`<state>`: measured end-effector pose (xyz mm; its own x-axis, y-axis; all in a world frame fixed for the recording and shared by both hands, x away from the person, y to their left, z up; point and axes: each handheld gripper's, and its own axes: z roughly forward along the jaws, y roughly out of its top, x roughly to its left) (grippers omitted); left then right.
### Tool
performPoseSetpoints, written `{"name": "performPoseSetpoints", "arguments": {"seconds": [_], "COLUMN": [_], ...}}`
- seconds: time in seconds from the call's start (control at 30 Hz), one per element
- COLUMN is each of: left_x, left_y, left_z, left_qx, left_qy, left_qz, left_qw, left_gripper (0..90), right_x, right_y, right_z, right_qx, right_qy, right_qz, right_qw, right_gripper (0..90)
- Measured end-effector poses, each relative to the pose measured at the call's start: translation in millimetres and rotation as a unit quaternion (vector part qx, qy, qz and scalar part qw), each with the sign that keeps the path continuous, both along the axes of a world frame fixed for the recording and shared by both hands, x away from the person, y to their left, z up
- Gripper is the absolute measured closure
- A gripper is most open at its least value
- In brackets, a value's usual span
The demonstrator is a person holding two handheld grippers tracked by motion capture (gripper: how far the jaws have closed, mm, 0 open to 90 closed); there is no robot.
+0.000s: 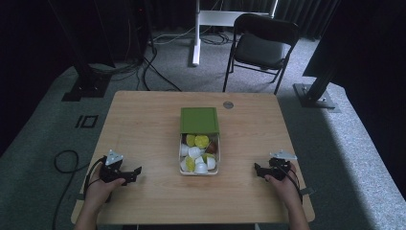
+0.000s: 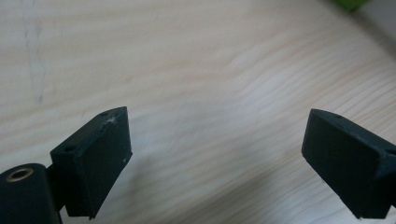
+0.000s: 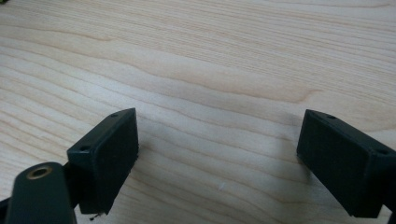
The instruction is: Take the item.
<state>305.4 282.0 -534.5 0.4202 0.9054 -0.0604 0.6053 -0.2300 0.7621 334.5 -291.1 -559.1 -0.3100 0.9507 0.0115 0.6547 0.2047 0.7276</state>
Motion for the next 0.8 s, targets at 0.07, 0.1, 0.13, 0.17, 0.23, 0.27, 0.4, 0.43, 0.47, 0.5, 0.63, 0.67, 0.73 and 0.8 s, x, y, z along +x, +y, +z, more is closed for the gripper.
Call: {"name": "performPoseSetpoints", "arguments": {"seconds": [0.07, 0.1, 0.13, 0.17, 0.23, 0.27, 0.4, 0.43, 0.47, 0.5, 0.63, 0.67, 0.73, 0.8], "left_x": [0.6, 1.8, 2.4, 2.9, 4.0, 4.5, 6.9, 7.5, 7.8, 7.8, 10.3, 12.1, 12.6, 14.0], "left_y": [-1.3, -3.9, -5.7, -7.7, -12.2, -14.4, -22.8, -26.0, -28.0, -28.0, -38.4, -44.0, -47.1, -56.5], "left_z": [3.9, 8.7, 11.7, 15.0, 22.1, 26.0, 41.0, 45.3, 47.9, 47.9, 60.9, 65.8, 68.4, 76.1], "left_qx": [0.004, 0.007, 0.009, 0.011, 0.017, 0.02, 0.02, 0.024, 0.025, 0.025, 0.015, 0.002, 0.001, 0.0], "left_qy": [-0.008, -0.018, -0.023, -0.027, -0.038, -0.041, -0.064, -0.07, -0.074, -0.074, -0.088, -0.089, -0.091, -0.099], "left_qz": [-0.003, -0.005, -0.011, -0.014, -0.023, -0.028, -0.042, -0.049, -0.053, -0.053, -0.076, -0.088, -0.094, -0.114], "left_qw": [1.0, 0.9998, 0.9996, 0.9995, 0.9989, 0.9985, 0.9969, 0.9961, 0.9956, 0.9956, 0.9931, 0.9921, 0.9914, 0.9886], "left_gripper": [9.3, 9.4, 9.4, 9.4, 9.4, 9.3, 9.3, 9.4, 9.3, 9.4, 9.3, 9.4, 9.3, 9.3], "right_x": [0.0, 0.0, 0.0, 0.0, 0.0, 0.0, 0.0, 0.0, 0.0, 0.0, 0.0, 0.0, 0.0, 0.0], "right_y": [0.0, 0.0, 0.0, 0.0, 0.0, 0.0, 0.0, 0.0, 0.0, 0.0, 0.0, 0.1, 0.0, 0.1], "right_z": [0.0, 0.0, 0.0, 0.0, 0.0, 0.0, 0.0, -0.1, 0.0, 0.0, 0.0, 0.0, 0.0, 0.0], "right_qx": [0.0, 0.0, 0.0, 0.0, 0.0, 0.0, 0.0, 0.0, 0.0, 0.0, 0.0, 0.0, 0.0, 0.0], "right_qy": [0.0, 0.0, 0.0, 0.0, 0.0, 0.0, 0.0, 0.0, 0.0, 0.0, 0.0, 0.0, 0.0, 0.0], "right_qz": [0.0, 0.0, 0.0, 0.0, 0.0, 0.0, 0.0, 0.0, 0.0, 0.0, 0.0, 0.0, 0.0, 0.0], "right_qw": [1.0, 1.0, 1.0, 1.0, 1.0, 1.0, 1.0, 1.0, 1.0, 1.0, 1.0, 1.0, 1.0, 1.0], "right_gripper": [12.5, 12.4, 12.4, 12.5, 12.5, 12.4, 12.4, 12.4, 12.5, 12.5, 12.5, 12.4, 12.4, 12.4]}}
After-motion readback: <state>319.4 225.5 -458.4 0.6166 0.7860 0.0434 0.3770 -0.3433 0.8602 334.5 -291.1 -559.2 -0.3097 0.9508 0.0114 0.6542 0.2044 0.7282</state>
